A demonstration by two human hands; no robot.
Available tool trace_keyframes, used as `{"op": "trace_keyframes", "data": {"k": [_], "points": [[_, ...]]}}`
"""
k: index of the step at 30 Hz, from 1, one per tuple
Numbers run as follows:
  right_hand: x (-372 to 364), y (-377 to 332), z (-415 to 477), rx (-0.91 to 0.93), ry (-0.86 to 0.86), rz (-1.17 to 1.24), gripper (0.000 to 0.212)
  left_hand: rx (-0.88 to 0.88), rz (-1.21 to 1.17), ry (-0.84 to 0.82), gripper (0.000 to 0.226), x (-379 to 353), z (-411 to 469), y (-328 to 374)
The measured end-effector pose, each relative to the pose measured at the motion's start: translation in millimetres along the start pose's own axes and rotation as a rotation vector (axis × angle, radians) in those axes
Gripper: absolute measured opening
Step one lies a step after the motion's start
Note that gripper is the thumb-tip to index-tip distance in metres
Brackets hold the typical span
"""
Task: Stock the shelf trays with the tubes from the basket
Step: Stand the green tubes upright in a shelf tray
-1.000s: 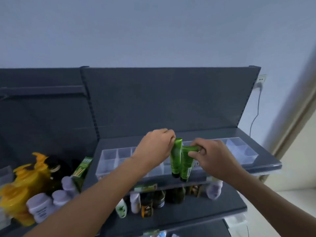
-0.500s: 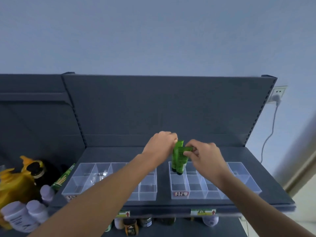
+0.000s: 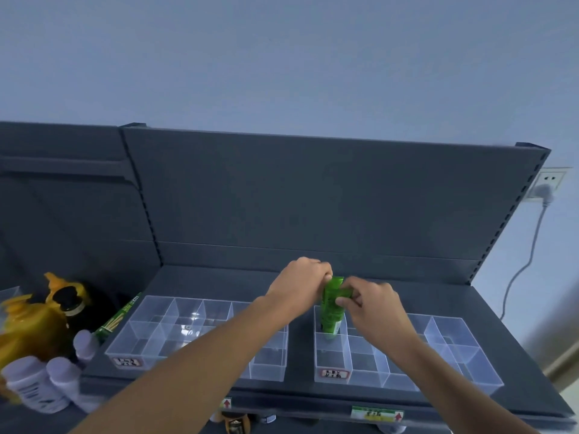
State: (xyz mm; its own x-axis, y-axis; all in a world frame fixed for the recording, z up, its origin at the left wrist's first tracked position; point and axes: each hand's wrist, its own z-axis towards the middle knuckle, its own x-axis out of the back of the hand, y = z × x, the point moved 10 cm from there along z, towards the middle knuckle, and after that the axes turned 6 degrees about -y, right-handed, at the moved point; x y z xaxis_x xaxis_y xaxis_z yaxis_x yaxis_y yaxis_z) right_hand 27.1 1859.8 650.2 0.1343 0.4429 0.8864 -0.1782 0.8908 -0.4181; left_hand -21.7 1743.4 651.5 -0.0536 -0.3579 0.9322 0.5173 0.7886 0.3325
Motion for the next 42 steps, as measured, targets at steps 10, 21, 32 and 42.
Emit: {"op": "trace_keyframes", "data": {"k": [10,21,32,42], "points": [[-16.9,0.7,-3.1,-0.003,-0.009,-0.02,0.014,-0.083,-0.108,0.041,0.019,-7.9,-2.9,-3.5],[0.0,-15.3,-11.2,-0.037,0.057,-0.132,0.02,-0.049,-0.049,0.19,0.033,14.1,-27.6,-16.2],[-24.0,-157.8,-3.2,0.185,0.165,-0.254,0.023,0.033,0.175,0.261,0.034,84.0,-150.2,-93.1],[-211.9,-338.5,-69.6,0.294,-0.021,-0.095,0.023,0.169,0.161,0.135,0.034,65.0,-350.3,-276.2]]}}
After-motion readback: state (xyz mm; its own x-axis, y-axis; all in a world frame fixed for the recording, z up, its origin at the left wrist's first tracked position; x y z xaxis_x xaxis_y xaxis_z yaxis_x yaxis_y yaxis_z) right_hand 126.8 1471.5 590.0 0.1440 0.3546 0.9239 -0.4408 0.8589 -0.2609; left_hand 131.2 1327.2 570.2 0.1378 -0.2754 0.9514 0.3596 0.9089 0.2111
